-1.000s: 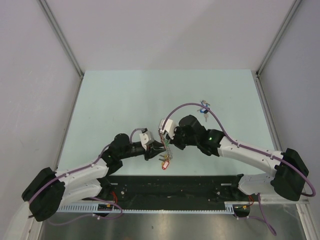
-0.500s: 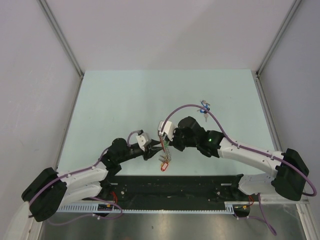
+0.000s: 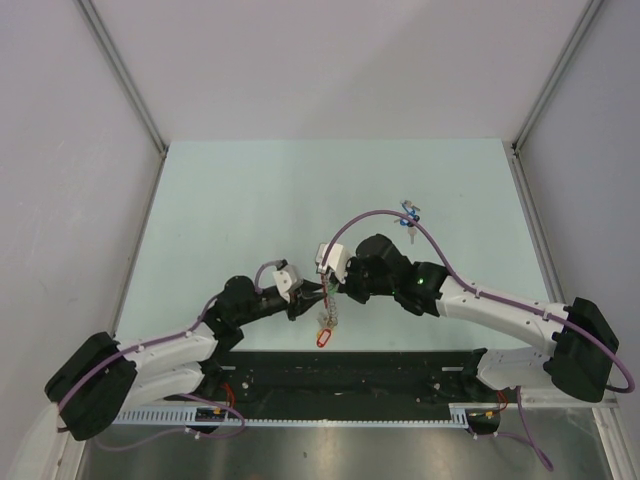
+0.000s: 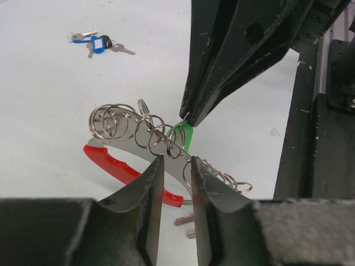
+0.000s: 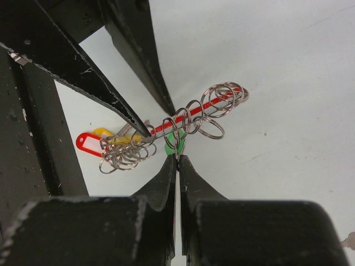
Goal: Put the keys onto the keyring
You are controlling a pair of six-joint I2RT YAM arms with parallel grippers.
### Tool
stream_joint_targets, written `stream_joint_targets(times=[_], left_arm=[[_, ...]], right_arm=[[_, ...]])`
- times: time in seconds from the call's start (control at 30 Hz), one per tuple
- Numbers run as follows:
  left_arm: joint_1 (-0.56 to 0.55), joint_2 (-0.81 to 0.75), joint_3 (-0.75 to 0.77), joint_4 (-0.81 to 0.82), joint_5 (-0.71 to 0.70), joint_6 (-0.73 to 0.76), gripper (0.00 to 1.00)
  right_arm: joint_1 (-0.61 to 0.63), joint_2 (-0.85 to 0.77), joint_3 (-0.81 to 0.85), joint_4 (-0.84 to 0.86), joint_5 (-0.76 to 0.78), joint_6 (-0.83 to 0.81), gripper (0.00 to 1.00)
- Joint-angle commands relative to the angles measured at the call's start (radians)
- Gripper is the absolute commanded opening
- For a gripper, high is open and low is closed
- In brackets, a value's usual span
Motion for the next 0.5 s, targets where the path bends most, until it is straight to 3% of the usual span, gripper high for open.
stream_joint_targets(times=[0.0, 0.47], left_arm=[[-0.005, 0.015, 0.039, 0.062, 0.059, -0.015, 0.28], [-0.005, 0.024, 0.092, 0.007, 0.081, -0.015, 0.21]], right_arm=[[0.01, -0.035, 0.007, 0.057, 0.003, -0.002, 0.0], [0.019, -0.028, 0.005, 0.06, 0.005, -0.007, 0.0]])
